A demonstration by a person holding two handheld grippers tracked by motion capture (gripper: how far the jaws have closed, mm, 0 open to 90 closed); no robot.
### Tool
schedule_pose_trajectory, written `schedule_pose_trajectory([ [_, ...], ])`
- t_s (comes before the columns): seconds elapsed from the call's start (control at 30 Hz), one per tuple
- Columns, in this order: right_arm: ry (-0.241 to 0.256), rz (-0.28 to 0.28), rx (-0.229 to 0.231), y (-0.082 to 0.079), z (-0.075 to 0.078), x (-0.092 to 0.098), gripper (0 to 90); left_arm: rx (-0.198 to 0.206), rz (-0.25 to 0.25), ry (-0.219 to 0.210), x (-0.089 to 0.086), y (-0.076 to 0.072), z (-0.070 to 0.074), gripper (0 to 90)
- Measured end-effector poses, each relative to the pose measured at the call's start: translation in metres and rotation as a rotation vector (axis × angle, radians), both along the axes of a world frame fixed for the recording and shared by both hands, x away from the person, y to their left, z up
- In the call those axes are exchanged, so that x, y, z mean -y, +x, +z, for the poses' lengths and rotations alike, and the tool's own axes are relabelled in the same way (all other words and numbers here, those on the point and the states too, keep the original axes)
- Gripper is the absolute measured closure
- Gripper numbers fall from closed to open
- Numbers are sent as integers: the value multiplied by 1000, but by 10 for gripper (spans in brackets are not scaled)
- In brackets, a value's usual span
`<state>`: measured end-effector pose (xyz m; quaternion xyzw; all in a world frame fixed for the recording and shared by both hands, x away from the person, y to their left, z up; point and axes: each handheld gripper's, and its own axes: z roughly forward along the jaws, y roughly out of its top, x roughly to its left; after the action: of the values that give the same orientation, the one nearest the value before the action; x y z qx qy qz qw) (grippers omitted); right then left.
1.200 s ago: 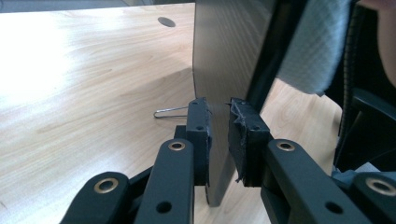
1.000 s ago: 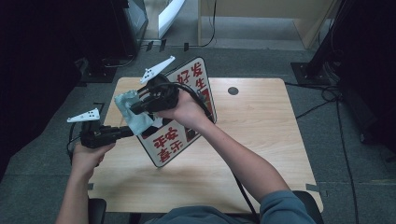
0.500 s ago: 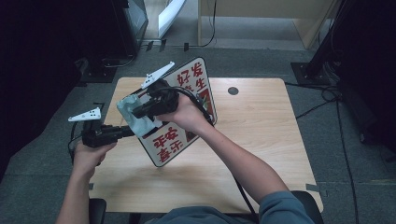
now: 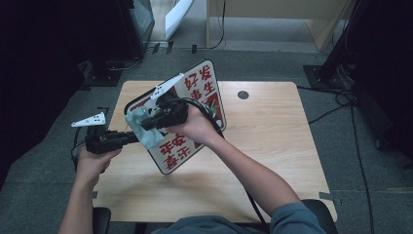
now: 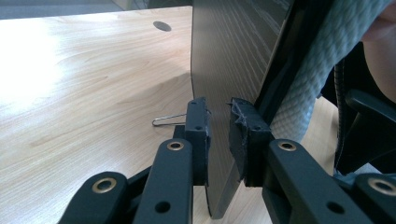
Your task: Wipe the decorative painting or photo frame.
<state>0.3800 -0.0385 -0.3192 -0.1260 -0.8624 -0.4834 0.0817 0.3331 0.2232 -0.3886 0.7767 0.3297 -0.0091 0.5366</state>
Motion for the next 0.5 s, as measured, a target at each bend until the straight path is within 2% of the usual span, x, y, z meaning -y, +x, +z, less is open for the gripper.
schedule_pose_trajectory([
  [0.5,-6,1,-27,-5,-23,4,874,-2,10,-7,1,-1,0,771],
])
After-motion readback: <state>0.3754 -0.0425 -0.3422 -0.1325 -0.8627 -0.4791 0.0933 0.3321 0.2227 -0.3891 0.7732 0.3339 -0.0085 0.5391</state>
